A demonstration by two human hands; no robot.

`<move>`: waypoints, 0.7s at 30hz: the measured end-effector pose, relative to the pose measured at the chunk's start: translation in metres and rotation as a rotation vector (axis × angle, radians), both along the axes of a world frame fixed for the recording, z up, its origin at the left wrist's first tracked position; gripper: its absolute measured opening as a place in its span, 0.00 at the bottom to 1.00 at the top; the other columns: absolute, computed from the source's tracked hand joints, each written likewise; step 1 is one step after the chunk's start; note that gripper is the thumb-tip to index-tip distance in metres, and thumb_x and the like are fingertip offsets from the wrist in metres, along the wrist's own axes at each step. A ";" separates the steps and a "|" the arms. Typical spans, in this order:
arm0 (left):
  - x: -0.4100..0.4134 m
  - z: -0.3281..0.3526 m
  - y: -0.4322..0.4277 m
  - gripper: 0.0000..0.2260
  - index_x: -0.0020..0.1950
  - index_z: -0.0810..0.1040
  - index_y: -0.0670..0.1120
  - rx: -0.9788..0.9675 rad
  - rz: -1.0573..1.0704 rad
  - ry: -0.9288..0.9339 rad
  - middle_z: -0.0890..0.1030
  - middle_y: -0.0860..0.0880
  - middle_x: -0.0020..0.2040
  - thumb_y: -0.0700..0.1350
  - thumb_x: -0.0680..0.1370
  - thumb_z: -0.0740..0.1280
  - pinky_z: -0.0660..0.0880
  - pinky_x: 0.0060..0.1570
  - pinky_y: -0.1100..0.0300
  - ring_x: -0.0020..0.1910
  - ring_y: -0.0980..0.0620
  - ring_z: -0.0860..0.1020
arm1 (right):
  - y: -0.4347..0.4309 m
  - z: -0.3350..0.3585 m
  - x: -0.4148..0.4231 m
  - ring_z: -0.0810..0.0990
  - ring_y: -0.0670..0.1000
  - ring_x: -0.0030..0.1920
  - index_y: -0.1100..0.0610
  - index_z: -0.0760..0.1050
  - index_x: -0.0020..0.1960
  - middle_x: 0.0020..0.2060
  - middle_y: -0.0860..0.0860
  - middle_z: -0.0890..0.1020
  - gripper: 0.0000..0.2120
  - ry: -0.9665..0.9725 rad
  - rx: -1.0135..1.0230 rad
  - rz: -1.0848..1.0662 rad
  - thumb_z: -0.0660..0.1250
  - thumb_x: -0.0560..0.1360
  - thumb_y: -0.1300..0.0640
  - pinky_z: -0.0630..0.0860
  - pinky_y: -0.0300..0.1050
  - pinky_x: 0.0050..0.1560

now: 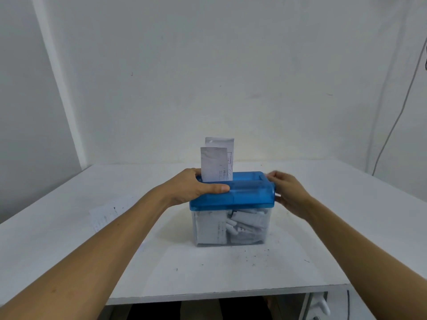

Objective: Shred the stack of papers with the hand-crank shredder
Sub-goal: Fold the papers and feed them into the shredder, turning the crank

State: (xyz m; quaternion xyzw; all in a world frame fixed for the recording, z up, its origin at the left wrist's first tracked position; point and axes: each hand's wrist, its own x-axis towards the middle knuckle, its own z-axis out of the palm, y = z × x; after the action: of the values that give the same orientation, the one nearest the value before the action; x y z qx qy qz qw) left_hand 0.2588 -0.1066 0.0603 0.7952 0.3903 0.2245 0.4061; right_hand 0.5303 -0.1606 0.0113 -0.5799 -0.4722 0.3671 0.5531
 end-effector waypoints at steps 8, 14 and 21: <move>0.000 -0.001 0.000 0.37 0.68 0.75 0.55 0.026 0.019 0.004 0.77 0.58 0.59 0.66 0.60 0.74 0.69 0.58 0.63 0.60 0.55 0.74 | -0.059 -0.021 -0.008 0.77 0.47 0.33 0.64 0.79 0.48 0.33 0.52 0.79 0.21 -0.384 -0.255 0.046 0.58 0.84 0.48 0.78 0.41 0.41; 0.000 -0.002 0.002 0.37 0.67 0.75 0.55 0.034 0.031 0.019 0.77 0.58 0.59 0.66 0.60 0.74 0.70 0.60 0.61 0.61 0.54 0.74 | -0.097 0.033 -0.006 0.78 0.44 0.36 0.57 0.79 0.42 0.33 0.48 0.81 0.25 -0.597 -0.243 0.280 0.62 0.77 0.36 0.76 0.39 0.46; -0.002 0.002 0.001 0.27 0.60 0.74 0.58 -0.010 0.007 0.017 0.76 0.62 0.54 0.63 0.64 0.75 0.69 0.56 0.65 0.55 0.60 0.74 | -0.087 0.089 0.009 0.79 0.43 0.37 0.54 0.83 0.42 0.35 0.50 0.83 0.20 -0.748 -0.029 0.175 0.73 0.71 0.36 0.75 0.42 0.48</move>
State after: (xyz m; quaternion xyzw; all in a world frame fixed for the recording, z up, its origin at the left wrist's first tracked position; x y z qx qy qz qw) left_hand 0.2569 -0.1056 0.0619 0.7935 0.3978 0.2173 0.4061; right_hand 0.5390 -0.2476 0.1000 -0.6391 -0.6839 0.1827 0.3008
